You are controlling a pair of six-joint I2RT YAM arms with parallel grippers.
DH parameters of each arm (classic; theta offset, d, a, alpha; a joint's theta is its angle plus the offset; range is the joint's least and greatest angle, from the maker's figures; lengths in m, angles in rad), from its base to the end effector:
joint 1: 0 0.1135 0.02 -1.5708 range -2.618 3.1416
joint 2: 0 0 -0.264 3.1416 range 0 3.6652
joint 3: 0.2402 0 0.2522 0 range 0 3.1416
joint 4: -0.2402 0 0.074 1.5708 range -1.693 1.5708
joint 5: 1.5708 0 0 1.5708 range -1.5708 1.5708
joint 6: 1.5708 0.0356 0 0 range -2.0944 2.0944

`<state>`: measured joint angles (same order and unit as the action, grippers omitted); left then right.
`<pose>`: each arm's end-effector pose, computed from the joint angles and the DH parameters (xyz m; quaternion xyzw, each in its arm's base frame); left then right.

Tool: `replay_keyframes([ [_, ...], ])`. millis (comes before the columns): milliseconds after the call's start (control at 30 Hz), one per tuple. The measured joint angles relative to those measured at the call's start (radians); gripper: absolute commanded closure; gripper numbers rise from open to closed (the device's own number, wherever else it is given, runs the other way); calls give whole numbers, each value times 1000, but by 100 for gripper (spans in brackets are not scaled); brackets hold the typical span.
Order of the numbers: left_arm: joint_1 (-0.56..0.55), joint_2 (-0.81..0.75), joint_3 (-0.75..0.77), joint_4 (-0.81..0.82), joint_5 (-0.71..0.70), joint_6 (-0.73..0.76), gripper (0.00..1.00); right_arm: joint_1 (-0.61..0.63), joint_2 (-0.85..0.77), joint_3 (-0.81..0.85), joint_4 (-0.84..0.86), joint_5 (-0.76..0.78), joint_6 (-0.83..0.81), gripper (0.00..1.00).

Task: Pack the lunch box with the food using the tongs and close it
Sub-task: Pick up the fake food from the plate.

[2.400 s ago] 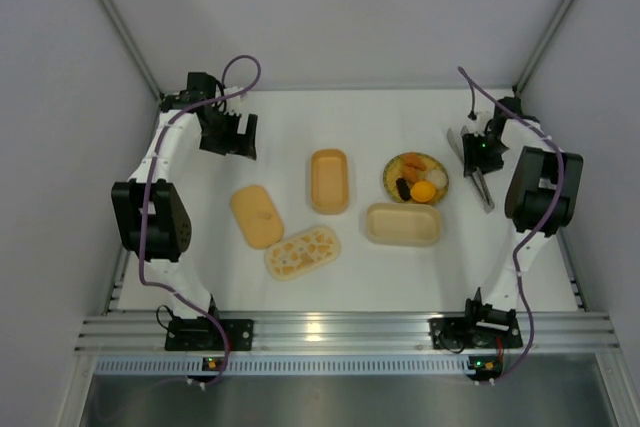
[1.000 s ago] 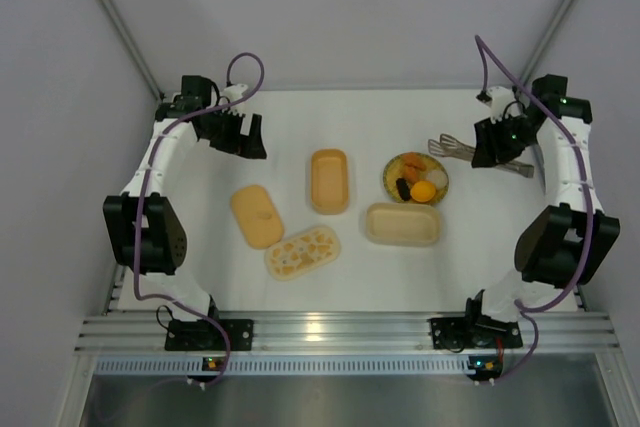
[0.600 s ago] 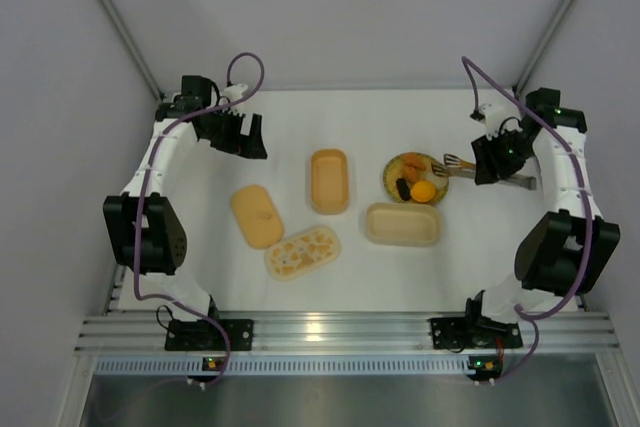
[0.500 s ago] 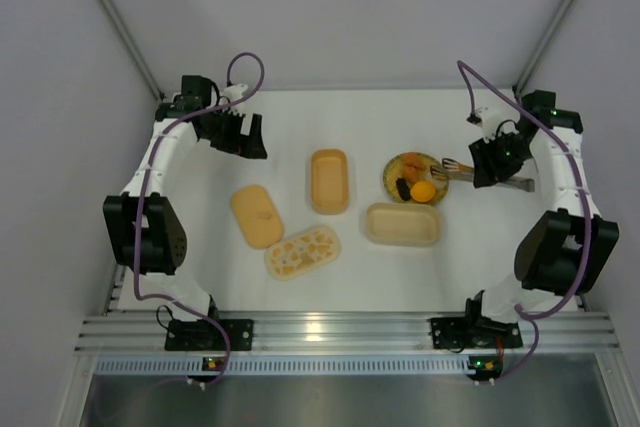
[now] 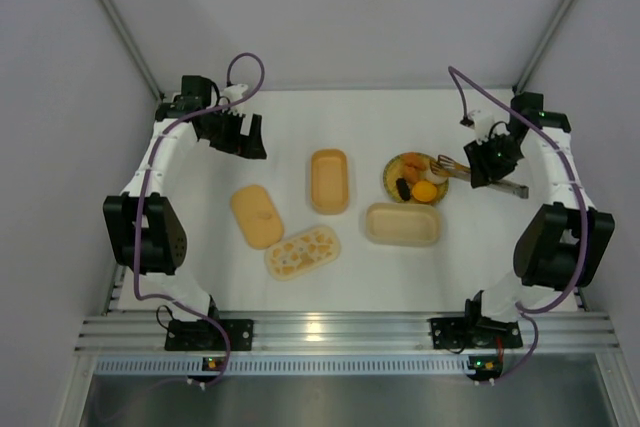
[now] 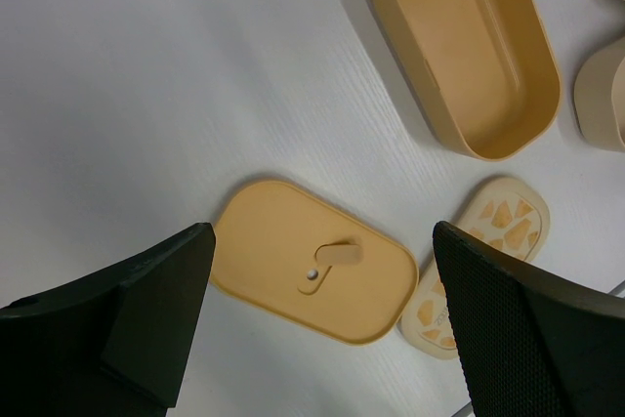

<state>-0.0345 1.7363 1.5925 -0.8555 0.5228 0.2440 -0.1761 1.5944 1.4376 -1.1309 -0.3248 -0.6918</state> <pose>0.3704 -0.0306 0.3100 0.2008 0.9078 -0.2181 0.2967 0.3049 -0.0427 0.2950 -0.2712 0.9389 0.0867 0.1936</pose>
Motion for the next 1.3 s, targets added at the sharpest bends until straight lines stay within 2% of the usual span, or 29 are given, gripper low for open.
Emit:
replay_keyframes([
  [300, 0, 0, 0, 0, -14, 3, 2, 14, 10, -35, 42, 39, 3, 64],
  [433, 0, 0, 0, 0, -14, 3, 2, 20, 9, -49, 45, 50, -6, 60],
  [667, 0, 0, 0, 0, -14, 3, 2, 22, 7, -66, 45, 64, -16, 58],
  [833, 0, 0, 0, 0, -14, 3, 2, 23, 1, -77, 45, 68, -26, 67],
  [967, 0, 0, 0, 0, -14, 3, 2, 23, -4, -77, 43, 68, -38, 79],
  [1000, 0, 0, 0, 0, -14, 3, 2, 23, -4, -77, 41, 67, -41, 86],
  [1100, 0, 0, 0, 0, -14, 3, 2, 23, -5, -77, 35, 61, -50, 100],
  [1300, 0, 0, 0, 0, -15, 8, 2, 23, -34, -77, 32, 40, -49, 100],
])
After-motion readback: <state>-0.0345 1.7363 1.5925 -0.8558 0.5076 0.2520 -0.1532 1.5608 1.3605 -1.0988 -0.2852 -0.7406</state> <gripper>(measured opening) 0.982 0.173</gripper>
